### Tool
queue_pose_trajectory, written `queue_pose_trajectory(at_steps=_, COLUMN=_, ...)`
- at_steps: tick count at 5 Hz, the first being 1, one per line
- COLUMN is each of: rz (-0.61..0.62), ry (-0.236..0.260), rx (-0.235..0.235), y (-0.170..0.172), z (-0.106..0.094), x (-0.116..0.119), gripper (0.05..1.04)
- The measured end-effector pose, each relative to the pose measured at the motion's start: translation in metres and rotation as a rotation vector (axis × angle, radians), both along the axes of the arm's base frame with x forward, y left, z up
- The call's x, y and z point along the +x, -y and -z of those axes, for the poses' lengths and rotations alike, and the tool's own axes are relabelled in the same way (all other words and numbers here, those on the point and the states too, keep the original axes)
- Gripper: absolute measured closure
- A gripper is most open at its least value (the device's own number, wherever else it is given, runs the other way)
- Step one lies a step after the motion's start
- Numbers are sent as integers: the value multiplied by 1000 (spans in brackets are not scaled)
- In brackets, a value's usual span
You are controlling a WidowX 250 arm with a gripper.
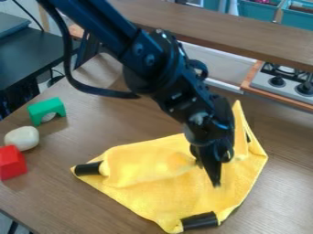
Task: Fold the cloth from top left to bottom right
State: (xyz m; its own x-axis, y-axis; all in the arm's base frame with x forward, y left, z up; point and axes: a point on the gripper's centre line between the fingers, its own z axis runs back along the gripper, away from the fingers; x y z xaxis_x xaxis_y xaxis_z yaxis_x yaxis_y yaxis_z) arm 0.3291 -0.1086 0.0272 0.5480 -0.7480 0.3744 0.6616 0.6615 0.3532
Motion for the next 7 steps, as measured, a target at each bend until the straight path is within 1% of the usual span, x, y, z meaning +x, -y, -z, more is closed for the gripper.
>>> queue_pose_trajectory(at_steps=2, rz=61, ry=-26, rx=17, y=20, z=9, x=-20, gripper=1029)
queue_pose_trajectory(at_steps=3, rz=93, ry=-45, rx=2, y=30, z=11, x=-27, gripper=1008)
queue_pose_trajectory(at_steps=4, rz=129, ry=-105, rx=-6, y=38, z=19, x=-32, gripper=871)
queue_pose_trajectory(at_steps=5, rz=131, ry=-164, rx=24, y=45, z=30, x=-34, gripper=613)
queue_pose_trajectory(at_steps=6, rz=58, ry=-175, rx=-5, y=42, z=30, x=-33, gripper=304)
queue_pose_trajectory(at_steps=7, rz=-55, ry=-227, rx=-50, y=25, z=25, x=-21, gripper=87)
